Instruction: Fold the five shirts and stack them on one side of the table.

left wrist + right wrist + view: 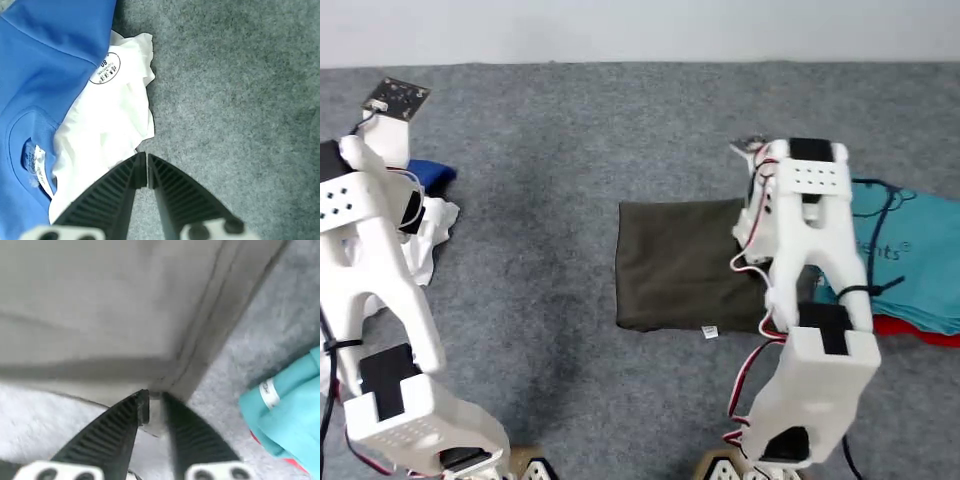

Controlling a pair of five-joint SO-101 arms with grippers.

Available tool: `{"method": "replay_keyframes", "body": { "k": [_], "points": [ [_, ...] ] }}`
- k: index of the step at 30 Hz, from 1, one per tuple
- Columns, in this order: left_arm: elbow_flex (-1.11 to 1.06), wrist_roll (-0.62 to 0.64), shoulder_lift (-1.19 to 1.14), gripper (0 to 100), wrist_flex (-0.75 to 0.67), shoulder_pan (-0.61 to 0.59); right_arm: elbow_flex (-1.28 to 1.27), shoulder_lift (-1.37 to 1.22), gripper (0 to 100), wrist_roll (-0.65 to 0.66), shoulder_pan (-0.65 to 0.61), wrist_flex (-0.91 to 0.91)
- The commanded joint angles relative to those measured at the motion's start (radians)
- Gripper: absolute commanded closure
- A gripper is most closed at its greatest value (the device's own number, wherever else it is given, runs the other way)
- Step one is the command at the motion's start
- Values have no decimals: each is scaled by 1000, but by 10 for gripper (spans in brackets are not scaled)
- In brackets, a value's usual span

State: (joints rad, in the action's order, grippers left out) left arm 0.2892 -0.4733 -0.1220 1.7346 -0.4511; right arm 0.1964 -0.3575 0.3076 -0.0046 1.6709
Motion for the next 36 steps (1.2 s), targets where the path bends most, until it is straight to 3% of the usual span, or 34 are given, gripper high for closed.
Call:
{"method": "replay_keyframes", "body": {
  "k": [1, 3, 12, 26, 29, 33, 36],
  "points": [
    [4, -8, 58, 986, 17, -3, 46, 5, 709, -98, -38, -54],
    [4, -8, 58, 986, 17, -3, 57, -28, 640, -132, -53, -81],
    [4, -8, 57, 986, 15, -3, 204, -19, 666, -135, -15, 102],
    [4, -9, 49, 986, 12, -3, 227, -305, 668, -216, -53, -79],
    [4, -9, 49, 986, 12, -3, 252, -371, 754, -215, -68, -64],
    [4, -9, 49, 986, 12, -3, 305, -401, 985, -215, -71, -22],
    [4, -9, 49, 986, 12, -3, 354, -401, 983, -198, -56, 22]
  ]
}}
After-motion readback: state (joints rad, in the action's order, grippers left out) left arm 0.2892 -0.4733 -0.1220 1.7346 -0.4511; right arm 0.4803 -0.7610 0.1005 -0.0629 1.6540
